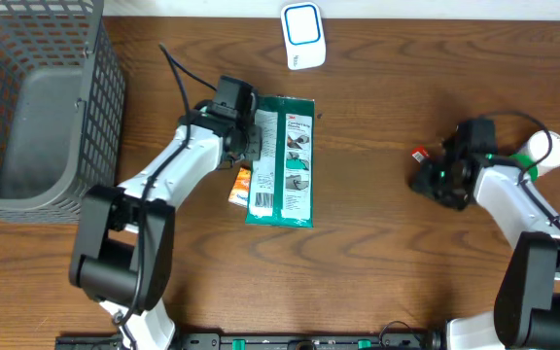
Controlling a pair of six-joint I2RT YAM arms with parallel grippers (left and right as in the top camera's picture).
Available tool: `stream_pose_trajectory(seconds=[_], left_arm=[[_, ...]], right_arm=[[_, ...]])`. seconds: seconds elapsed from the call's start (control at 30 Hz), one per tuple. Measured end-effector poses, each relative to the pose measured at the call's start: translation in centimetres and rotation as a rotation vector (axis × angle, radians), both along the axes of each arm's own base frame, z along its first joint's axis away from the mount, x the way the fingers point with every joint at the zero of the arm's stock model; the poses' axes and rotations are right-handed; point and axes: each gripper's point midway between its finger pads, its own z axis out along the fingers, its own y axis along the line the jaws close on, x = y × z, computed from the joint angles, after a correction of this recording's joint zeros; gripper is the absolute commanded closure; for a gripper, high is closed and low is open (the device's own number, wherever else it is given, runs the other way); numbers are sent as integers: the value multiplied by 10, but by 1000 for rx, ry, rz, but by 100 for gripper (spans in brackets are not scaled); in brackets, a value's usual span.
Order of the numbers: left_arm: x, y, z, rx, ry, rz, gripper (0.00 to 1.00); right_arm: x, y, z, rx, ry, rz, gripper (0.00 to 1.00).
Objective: Scan the item barcode
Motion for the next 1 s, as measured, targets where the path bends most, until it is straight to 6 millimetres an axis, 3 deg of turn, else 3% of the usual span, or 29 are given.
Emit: stream_pose_trajectory(seconds=[0.07, 0.13, 0.4, 0.63, 0.83, 1.0], left_arm=[[-1, -5, -7, 2, 9, -11, 87], [-2, -12, -14, 4, 15, -29, 87], [-18, -44, -32, 14, 45, -104, 86], [-30, -70, -35, 15, 43, -170, 84], [-32, -73, -35, 14, 42, -178, 83], [-32, -73, -35, 16, 44, -178, 83]], right_arm=[[16, 20, 19, 84, -67, 61, 25], [20, 45, 29, 144, -98, 136, 21], [8, 109, 23, 206, -73, 290, 20], [11, 127, 6, 263, -57, 310, 20], [27, 147, -7, 379, -109, 356, 23], [35, 171, -6, 518, -165, 427, 24]])
